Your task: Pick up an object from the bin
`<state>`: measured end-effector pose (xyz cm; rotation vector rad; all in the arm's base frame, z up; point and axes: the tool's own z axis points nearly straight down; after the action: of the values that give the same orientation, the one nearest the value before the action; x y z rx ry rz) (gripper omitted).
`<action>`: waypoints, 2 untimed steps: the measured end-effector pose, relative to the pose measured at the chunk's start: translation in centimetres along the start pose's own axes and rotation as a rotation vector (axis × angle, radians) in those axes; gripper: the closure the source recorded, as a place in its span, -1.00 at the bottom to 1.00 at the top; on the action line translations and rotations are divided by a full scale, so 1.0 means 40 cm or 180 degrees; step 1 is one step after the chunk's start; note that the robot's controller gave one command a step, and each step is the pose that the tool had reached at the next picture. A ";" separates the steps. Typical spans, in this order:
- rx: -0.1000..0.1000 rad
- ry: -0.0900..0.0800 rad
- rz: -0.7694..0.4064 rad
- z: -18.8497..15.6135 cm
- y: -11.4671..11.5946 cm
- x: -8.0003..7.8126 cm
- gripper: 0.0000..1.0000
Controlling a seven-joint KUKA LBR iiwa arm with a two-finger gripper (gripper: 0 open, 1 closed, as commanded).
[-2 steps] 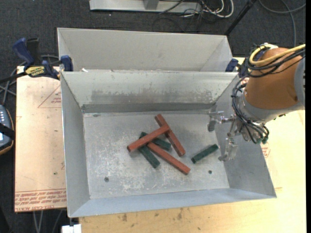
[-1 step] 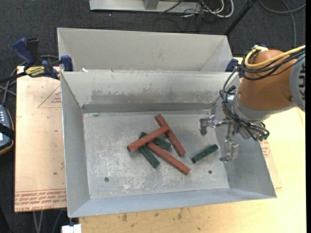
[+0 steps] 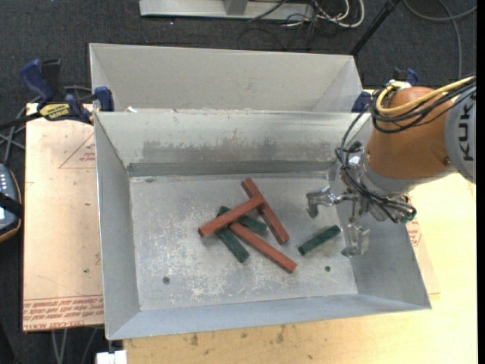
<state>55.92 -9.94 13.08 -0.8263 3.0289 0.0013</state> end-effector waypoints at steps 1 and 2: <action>-0.0011 0.0011 -0.0505 0.161 -0.040 0.039 -1.00; 0.0001 -0.0003 -0.0871 0.152 -0.039 0.029 1.00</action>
Offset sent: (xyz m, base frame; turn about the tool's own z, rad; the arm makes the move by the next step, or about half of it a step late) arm -0.0029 -0.0204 -0.0608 -0.2766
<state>55.72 -11.88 7.01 -1.2311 2.8869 0.0008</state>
